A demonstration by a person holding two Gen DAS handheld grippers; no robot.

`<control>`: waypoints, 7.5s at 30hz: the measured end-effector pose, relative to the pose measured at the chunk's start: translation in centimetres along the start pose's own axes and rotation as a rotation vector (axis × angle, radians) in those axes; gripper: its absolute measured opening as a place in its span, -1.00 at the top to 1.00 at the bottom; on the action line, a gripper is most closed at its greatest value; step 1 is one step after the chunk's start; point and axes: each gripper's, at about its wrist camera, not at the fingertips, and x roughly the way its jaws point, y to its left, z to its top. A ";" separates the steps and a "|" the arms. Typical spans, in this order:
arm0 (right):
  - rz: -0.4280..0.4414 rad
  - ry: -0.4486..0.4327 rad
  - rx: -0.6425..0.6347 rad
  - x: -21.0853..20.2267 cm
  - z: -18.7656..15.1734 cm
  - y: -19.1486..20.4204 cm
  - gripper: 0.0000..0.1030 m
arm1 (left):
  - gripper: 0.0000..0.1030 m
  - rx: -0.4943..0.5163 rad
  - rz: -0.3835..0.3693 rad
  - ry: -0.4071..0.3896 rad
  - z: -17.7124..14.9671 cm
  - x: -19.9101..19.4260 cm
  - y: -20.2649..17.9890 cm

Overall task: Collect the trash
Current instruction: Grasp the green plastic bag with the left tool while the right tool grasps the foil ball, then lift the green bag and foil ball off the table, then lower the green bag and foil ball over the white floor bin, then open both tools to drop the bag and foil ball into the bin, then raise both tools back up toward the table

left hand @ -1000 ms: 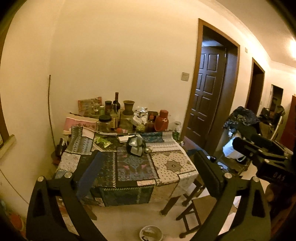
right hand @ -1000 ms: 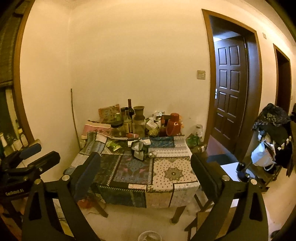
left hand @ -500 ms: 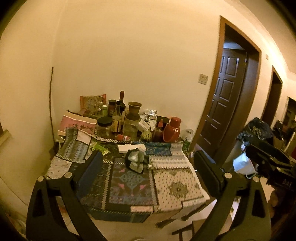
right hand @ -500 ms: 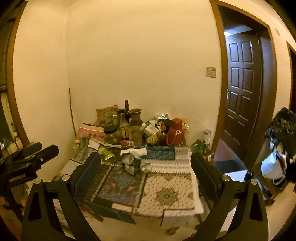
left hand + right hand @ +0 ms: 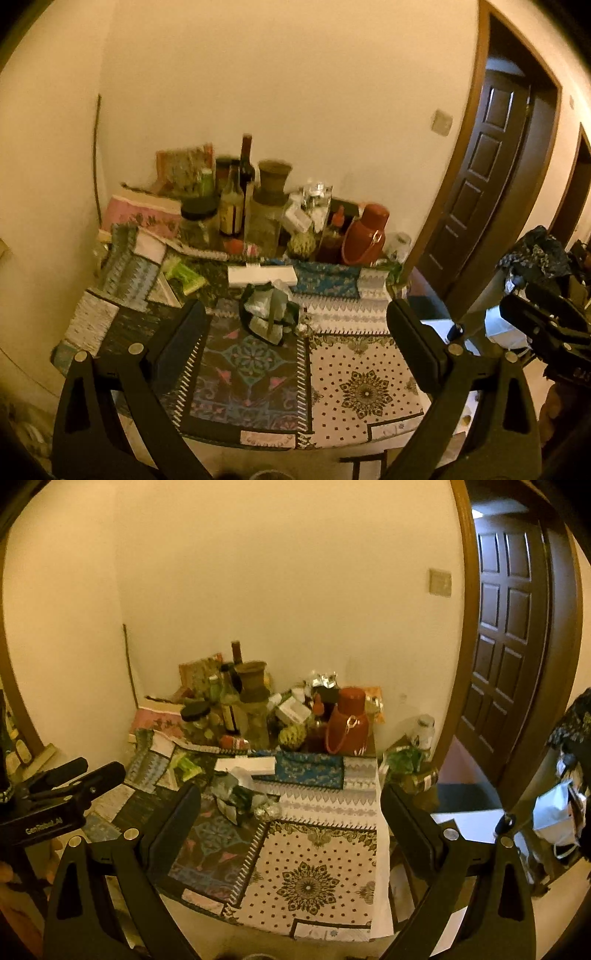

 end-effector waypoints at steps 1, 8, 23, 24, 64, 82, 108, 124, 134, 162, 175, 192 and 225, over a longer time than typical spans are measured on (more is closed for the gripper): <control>-0.005 0.009 0.006 0.6 0.1 -0.2 -0.88 | -0.92 -0.002 -0.008 0.022 0.2 1.2 0.2; -0.085 0.088 0.081 5.8 0.7 -0.9 -0.88 | -0.92 0.035 -0.045 0.138 1.4 9.7 1.3; -0.175 0.362 0.204 18.2 -2.8 -2.4 -0.88 | -0.92 -0.084 -0.045 0.490 -3.6 28.3 4.0; -0.168 0.382 0.206 18.9 -3.3 -2.4 -0.88 | -0.91 -0.085 -0.037 0.493 -3.8 28.7 4.0; 0.075 0.562 0.046 28.2 -6.9 1.7 0.04 | 0.62 -0.002 -0.087 0.351 0.1 22.5 7.8; 0.076 0.069 0.105 4.2 0.4 -4.6 0.04 | 0.62 0.042 -0.118 0.057 -0.7 4.3 -3.8; 0.037 -0.110 0.132 -13.8 -6.6 4.4 0.04 | 0.62 0.166 -0.233 -0.077 -7.6 -16.7 -2.2; -0.048 -0.023 0.186 -20.1 -13.9 9.9 0.04 | 0.62 0.204 -0.294 0.031 -15.9 -24.4 3.1; -0.044 0.118 0.191 -16.5 -17.7 9.8 0.04 | 0.62 0.155 -0.265 0.159 -19.8 -21.4 4.7; 0.109 0.618 0.167 11.0 -42.9 5.2 0.04 | 0.62 -0.004 -0.030 0.579 -45.3 4.7 9.4; 0.144 0.702 0.154 17.8 -48.0 4.0 -0.31 | 0.62 -0.030 -0.025 0.688 -51.8 13.4 11.2; 0.069 0.699 0.221 17.2 -46.9 1.0 -0.31 | 0.10 0.026 -0.102 0.898 -57.1 21.7 7.1; 0.030 0.321 0.162 -7.0 -23.2 7.6 -0.31 | 0.10 0.178 -0.125 0.345 -25.1 -10.2 3.5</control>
